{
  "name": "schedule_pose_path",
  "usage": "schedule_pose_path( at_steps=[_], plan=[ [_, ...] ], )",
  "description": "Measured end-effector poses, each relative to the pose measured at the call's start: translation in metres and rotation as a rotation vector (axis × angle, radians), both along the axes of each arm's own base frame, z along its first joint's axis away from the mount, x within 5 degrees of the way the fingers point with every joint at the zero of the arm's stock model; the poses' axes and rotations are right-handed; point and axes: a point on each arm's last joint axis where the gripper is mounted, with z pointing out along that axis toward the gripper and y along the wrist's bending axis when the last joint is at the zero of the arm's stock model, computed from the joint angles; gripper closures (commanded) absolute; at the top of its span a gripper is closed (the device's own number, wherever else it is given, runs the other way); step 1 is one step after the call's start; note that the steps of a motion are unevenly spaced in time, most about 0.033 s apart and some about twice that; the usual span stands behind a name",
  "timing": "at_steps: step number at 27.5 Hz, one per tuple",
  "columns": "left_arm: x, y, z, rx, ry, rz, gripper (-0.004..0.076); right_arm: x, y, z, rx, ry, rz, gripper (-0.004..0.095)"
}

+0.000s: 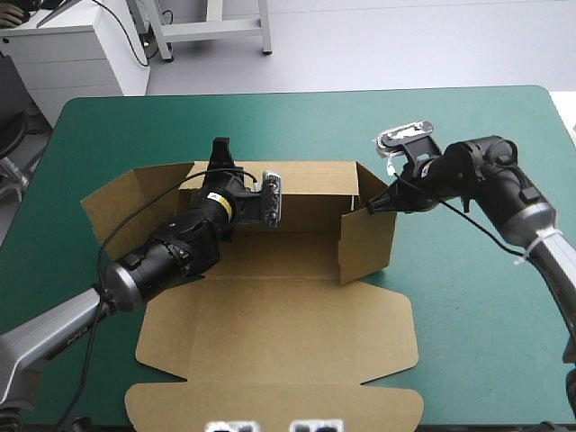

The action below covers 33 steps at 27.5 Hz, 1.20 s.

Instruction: Fold the box

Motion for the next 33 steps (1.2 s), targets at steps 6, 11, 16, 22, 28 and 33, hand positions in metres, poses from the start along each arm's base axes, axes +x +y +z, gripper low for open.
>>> schedule_pose_path(
  at_steps=[6, 11, 16, 22, 28, 33],
  plan=[
    [0.007, 0.000, -0.002, 0.003, 0.001, 0.005, 0.0732, -0.035, 0.019, -0.010, 0.064, -0.048, 0.084, 0.0922],
    [0.008, -0.001, 0.001, -0.007, 0.002, 0.015, 0.0732, -0.045, 0.036, -0.018, 0.086, -0.097, 0.159, 0.0922],
    [0.009, -0.001, 0.000, -0.005, 0.006, 0.026, 0.0732, -0.048, 0.042, -0.018, 0.087, -0.110, 0.183, 0.0905],
    [0.009, -0.001, 0.000, -0.005, 0.008, 0.030, 0.0732, -0.050, 0.042, -0.019, 0.049, -0.111, 0.240, 0.0591],
    [0.009, 0.000, 0.000, -0.002, 0.010, 0.034, 0.0732, -0.052, 0.045, -0.020, 0.064, -0.092, 0.265, 0.0436],
    [0.009, 0.000, 0.000, -0.003, 0.011, 0.036, 0.0732, -0.051, 0.045, -0.019, 0.069, -0.108, 0.255, 0.0436]
  ],
)
